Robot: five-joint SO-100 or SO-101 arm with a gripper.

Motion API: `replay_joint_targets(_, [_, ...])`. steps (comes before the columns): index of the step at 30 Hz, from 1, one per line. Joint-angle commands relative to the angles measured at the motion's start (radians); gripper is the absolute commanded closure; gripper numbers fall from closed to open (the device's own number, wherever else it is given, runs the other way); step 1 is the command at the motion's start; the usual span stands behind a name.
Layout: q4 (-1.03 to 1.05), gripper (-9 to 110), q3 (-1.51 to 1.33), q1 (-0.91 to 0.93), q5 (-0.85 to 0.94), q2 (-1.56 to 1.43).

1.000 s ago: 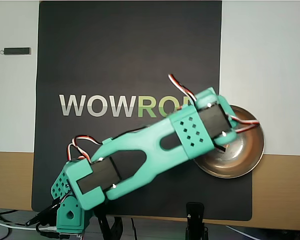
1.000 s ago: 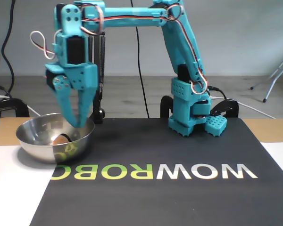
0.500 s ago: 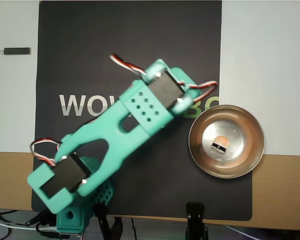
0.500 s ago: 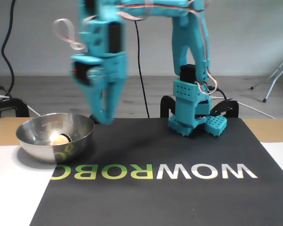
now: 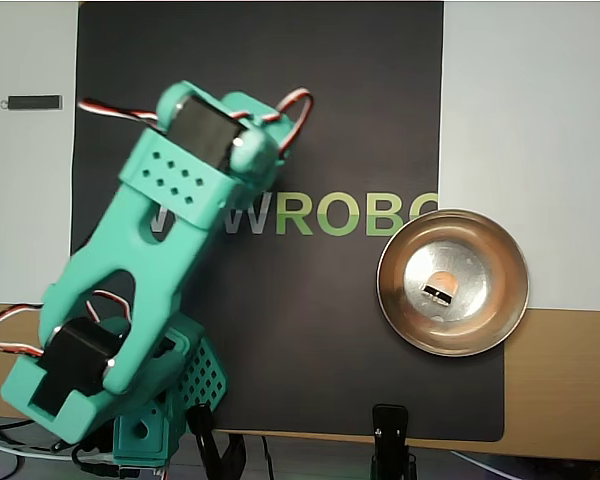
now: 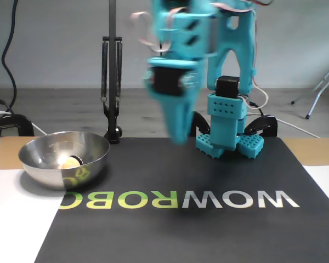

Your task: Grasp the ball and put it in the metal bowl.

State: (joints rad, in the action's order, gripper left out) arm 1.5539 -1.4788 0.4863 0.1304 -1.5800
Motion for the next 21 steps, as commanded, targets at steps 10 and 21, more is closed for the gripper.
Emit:
replay_joint_targets(10, [-0.005, 101, -0.051, -0.253, -0.005, -0.083])
replay_joint_targets(21, [-0.005, 101, -0.060, -0.430, -0.005, -0.081])
